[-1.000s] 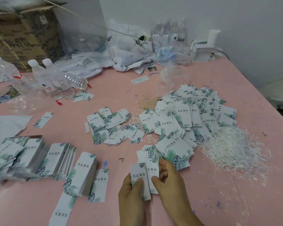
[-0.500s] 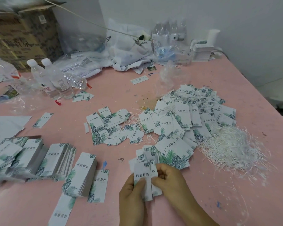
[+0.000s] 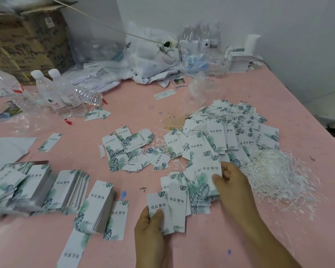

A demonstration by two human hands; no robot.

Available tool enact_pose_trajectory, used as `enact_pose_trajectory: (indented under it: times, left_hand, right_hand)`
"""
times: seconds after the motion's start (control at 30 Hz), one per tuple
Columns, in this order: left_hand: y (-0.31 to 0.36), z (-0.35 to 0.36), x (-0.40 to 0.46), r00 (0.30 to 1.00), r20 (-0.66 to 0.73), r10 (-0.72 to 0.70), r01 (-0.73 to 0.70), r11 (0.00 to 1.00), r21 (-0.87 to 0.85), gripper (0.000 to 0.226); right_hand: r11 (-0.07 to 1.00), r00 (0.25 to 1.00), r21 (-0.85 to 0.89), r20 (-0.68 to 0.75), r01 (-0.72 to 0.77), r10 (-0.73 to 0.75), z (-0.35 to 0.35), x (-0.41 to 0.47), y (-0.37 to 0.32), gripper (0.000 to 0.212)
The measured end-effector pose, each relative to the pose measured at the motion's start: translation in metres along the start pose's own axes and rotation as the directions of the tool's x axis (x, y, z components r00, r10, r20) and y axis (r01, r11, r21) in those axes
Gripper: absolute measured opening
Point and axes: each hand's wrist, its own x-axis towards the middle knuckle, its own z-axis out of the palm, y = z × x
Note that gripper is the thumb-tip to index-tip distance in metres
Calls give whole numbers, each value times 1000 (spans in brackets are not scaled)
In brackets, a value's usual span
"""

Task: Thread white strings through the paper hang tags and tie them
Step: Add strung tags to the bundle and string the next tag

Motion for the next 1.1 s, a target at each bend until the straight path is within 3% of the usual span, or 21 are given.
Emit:
enact_pose_trajectory:
  times: [0.07,0.13,0.2,0.3,0.37,0.5,0.63,0.7,0.77,0.83,0.93,1.0,1.1]
  left_hand:
    - [-1,-1,1,1000,-6,12,-12,999,33,28]
    - [0,-1,1,1000,-12,17,-16,999,41,28]
    - [2,-1,0,1000,-12,26,-26,998,51,28]
    - [6,2,-4,1000,-11,11,-11,1000,-24,27]
    - [9,7,-7,1000,15,-26,27,994,-108,27]
    - [11,20,-21,985,147,-87,114,975,-190,28]
    - [8,26,-29,984,161,-77,114,966,-233,27]
    - [6,28,-30,984,158,-82,119,961,-248,27]
    - [1,30,-31,980,168,-103,136,971,-197,29]
    - [-6,32,-35,975,181,-127,150,981,-122,26]
    - [-18,33,-39,979,161,-128,129,992,6,20]
    - [-21,34,-43,964,219,-153,155,988,11,21]
    - [-21,33,-40,923,318,-219,240,970,-28,36]
  right_hand:
    - [968,998,-246,-15,49,-54,-5,12,4,34]
    - [827,990,-550,-4,118,-144,-2,14,6,40]
    - [752,979,-642,-12,148,-203,0,12,6,45]
    - [818,921,-479,-47,318,-386,5,-7,2,36]
    - [871,926,-339,-4,355,-379,12,-30,0,28]
    - [998,986,46,156,51,-57,29,-65,11,18]
    - [942,994,318,50,-112,101,11,-66,10,28]
    - [870,980,451,119,-197,161,-7,-64,11,27]
    - [872,944,410,290,-269,156,-14,-66,10,26]
    - [933,922,266,360,-243,138,-9,-73,12,20]
    - [978,950,117,283,-170,131,1,-82,18,20]
    - [995,970,4,223,-103,99,1,-86,24,19]
    - [992,969,-122,240,-30,59,-1,-91,26,30]
